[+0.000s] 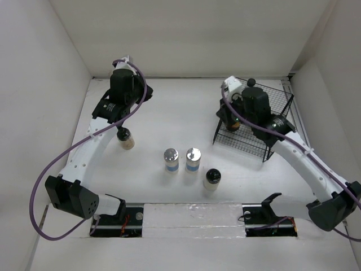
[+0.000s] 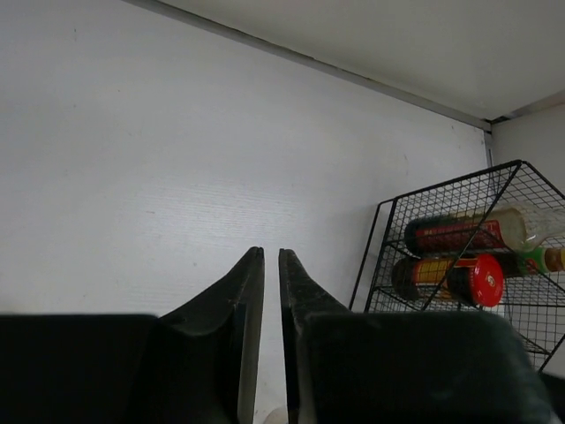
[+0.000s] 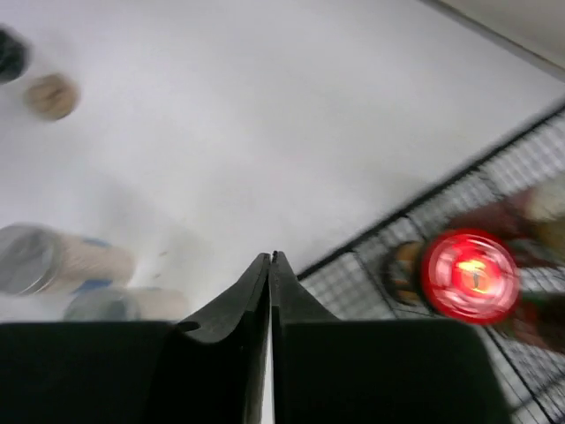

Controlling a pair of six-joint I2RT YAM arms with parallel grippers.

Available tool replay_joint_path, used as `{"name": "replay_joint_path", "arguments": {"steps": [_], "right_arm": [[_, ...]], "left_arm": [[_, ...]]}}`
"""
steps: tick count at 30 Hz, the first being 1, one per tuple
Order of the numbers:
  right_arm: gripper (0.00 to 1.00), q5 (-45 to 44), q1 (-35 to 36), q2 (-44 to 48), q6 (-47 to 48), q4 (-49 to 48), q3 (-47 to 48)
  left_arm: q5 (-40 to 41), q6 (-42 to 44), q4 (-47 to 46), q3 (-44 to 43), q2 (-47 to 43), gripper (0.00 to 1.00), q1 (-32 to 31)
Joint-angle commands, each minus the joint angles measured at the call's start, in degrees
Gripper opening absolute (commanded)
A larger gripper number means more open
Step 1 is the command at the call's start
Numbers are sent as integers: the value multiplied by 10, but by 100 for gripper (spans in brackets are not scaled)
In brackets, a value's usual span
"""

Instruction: Organize the condiment bottles

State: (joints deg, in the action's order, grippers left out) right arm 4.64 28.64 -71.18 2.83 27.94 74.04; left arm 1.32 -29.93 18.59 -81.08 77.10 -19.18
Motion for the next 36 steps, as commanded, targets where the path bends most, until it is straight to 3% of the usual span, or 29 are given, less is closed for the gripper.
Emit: {"name": "replay_joint_path", "arguments": {"steps": [1,2,5,7,10,12,21,28,29,32,33,36], "right_arm": [[12,64,67,15,27,30,-49],[41,64,78,25,36,39,-56],[93,92,110,31,42,56,-64],[100,126,131,21,56,70,-64],[100,143,158,-15,72,89,-50],[100,143,184,-36,79,96,-43],[100,108,203,-91,67,13,-74],[93,79,203,-141,54,-10,-77],[84,79,203,-141,47,-17,-84],[71,66,203,-141,41,-22,-84],[60,56,203,-132,36,-22,-84],[46,43,196,-102,36,11,-38]], "left_arm": [[1,-1,-24,5,-6,8,-2],[1,-1,-24,5,-6,10,-2],[1,-1,-19,12,-6,24,-2],[6,-1,-13,12,-6,38,-2],[11,-1,-7,17,-13,48,-2],[11,-1,-7,22,-18,49,-2],[11,-7,-7,47,-41,51,-2],[11,-7,-7,52,-41,51,-2],[11,-7,-14,52,-41,51,-2],[11,-7,-19,52,-41,51,-2],[11,-7,-19,52,-41,51,-2],[11,-7,-24,52,-41,51,-2]]}}
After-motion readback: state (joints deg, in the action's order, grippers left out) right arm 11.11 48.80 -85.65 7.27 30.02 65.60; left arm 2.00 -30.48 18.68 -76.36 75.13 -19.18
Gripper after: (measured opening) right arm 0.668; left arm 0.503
